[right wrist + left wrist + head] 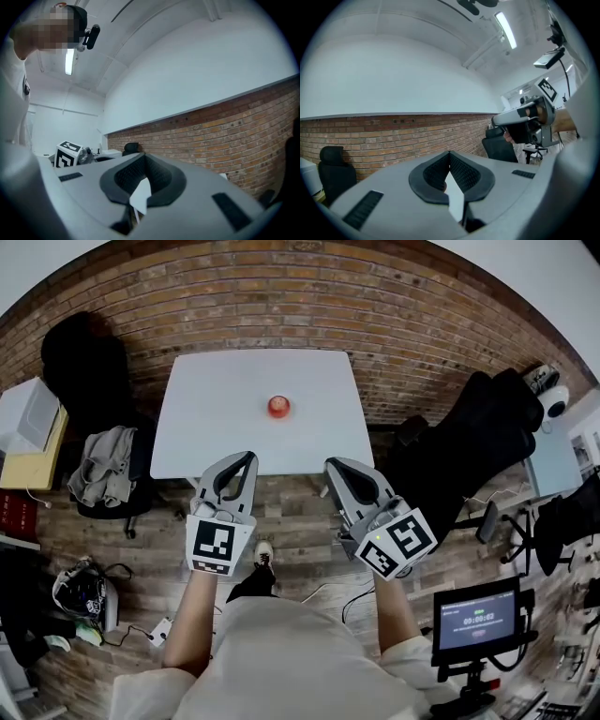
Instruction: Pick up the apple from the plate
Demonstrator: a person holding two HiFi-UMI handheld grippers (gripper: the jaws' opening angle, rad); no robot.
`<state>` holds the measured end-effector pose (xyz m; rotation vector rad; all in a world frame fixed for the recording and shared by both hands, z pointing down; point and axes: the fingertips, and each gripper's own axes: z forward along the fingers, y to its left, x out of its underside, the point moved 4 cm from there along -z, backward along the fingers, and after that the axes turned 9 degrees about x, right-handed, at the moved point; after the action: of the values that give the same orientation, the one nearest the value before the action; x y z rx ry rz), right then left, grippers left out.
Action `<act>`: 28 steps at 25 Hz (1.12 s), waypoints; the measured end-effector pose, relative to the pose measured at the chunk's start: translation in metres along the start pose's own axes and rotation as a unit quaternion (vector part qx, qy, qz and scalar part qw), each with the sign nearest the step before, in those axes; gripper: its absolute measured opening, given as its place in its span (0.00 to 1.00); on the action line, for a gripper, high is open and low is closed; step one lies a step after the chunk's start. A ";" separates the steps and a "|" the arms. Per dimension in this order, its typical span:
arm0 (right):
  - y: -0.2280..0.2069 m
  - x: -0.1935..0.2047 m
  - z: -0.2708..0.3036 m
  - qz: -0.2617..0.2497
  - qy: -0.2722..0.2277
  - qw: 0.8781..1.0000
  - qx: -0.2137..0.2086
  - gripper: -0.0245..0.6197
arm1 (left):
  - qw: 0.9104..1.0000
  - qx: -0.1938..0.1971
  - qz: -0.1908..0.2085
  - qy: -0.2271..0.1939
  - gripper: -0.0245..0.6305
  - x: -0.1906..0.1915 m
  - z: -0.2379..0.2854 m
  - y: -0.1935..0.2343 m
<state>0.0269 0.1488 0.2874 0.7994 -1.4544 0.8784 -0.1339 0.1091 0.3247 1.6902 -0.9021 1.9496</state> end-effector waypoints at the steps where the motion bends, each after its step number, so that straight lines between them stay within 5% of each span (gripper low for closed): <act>1: -0.001 -0.001 0.009 -0.003 0.000 1.000 -0.003 0.04 | 1.000 0.000 -0.001 0.000 0.04 0.000 0.005 0.007; 10: -0.048 0.009 0.098 0.023 0.022 0.999 0.026 0.04 | 1.000 0.015 -0.010 0.006 0.04 0.015 0.070 0.079; 28: -0.082 0.024 0.173 0.018 0.056 0.997 0.053 0.04 | 0.999 0.045 -0.023 0.020 0.04 0.034 0.127 0.138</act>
<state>0.0140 -0.0423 0.3142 0.7916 -1.3371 1.0191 -0.1424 -0.0812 0.3366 1.6980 -0.7657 2.0138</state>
